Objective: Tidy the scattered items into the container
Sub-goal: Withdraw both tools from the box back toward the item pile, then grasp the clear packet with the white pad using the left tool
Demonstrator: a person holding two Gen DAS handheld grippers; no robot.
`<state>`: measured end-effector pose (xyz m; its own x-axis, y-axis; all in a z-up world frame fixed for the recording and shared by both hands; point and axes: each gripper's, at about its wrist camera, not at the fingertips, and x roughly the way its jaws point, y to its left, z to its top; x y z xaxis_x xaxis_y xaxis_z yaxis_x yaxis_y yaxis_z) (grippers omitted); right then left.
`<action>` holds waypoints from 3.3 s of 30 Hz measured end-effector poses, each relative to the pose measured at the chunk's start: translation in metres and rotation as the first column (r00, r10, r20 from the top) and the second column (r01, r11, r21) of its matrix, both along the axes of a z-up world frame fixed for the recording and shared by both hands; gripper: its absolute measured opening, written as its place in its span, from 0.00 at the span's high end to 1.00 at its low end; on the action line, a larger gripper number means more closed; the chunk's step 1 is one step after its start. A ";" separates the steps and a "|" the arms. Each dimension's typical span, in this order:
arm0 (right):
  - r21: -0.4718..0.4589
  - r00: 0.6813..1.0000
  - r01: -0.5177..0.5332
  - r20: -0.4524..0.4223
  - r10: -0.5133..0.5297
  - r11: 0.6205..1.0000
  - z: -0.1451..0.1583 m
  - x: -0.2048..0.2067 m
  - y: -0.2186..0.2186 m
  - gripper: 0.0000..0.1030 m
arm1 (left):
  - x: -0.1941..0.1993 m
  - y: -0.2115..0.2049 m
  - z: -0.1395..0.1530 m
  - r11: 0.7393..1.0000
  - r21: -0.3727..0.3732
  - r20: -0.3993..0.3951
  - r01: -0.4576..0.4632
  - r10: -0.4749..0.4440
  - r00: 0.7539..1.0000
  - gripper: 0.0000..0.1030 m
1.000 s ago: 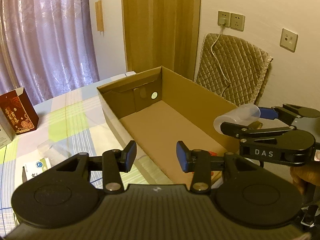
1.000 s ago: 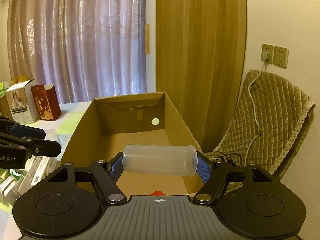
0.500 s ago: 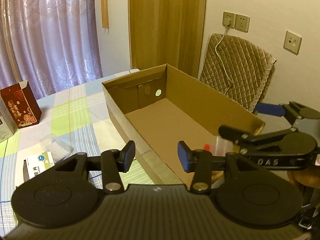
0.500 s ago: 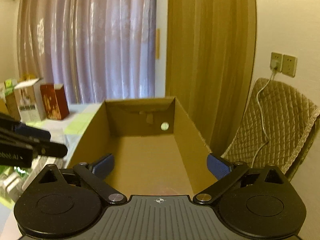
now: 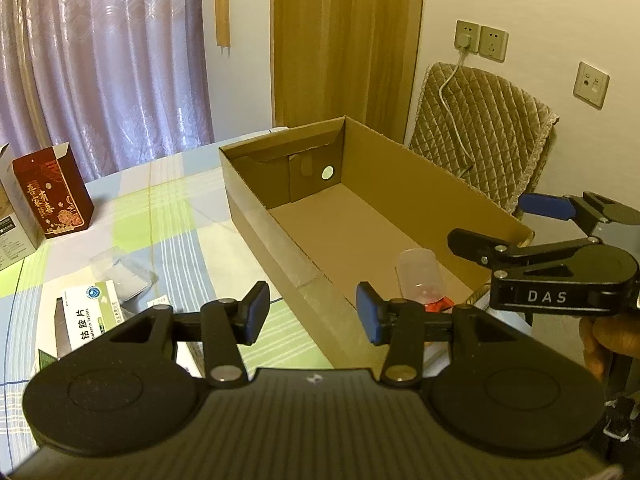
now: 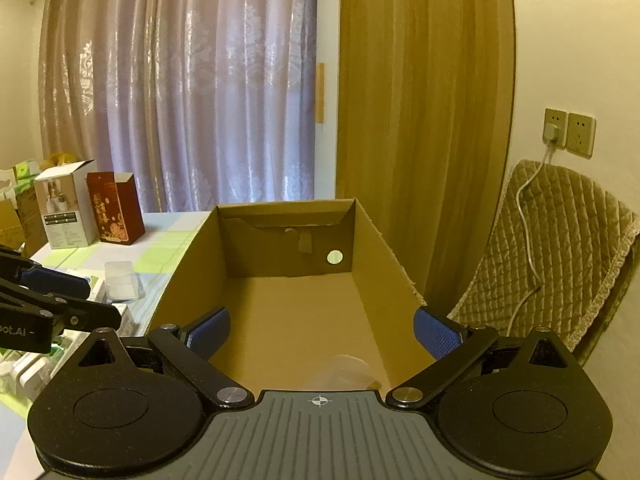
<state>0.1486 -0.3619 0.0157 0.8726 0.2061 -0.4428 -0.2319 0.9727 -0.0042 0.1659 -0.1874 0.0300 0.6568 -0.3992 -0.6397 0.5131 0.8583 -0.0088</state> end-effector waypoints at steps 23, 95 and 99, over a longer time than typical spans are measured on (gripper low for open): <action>0.023 0.995 -0.097 -0.001 0.097 0.995 0.018 -0.055 0.029 0.00 | -0.057 0.084 0.005 0.981 0.017 0.004 -0.192 0.192 0.981 0.18; -0.016 0.907 -0.376 -0.210 0.364 0.927 -0.059 -0.019 0.214 0.01 | 0.009 0.231 -0.115 0.919 0.001 -0.207 -0.395 0.387 0.899 0.07; -0.011 0.909 -0.366 -0.218 0.355 0.931 -0.065 -0.010 0.215 0.01 | 0.017 0.230 -0.123 0.916 -0.006 -0.226 -0.400 0.389 0.893 0.12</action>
<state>0.1382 -0.1473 -0.0496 0.6298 0.4615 -0.6248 -0.5674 0.8227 0.0357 0.1825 0.0429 -0.0933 0.6158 -0.1721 -0.7689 0.1131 0.9851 -0.1299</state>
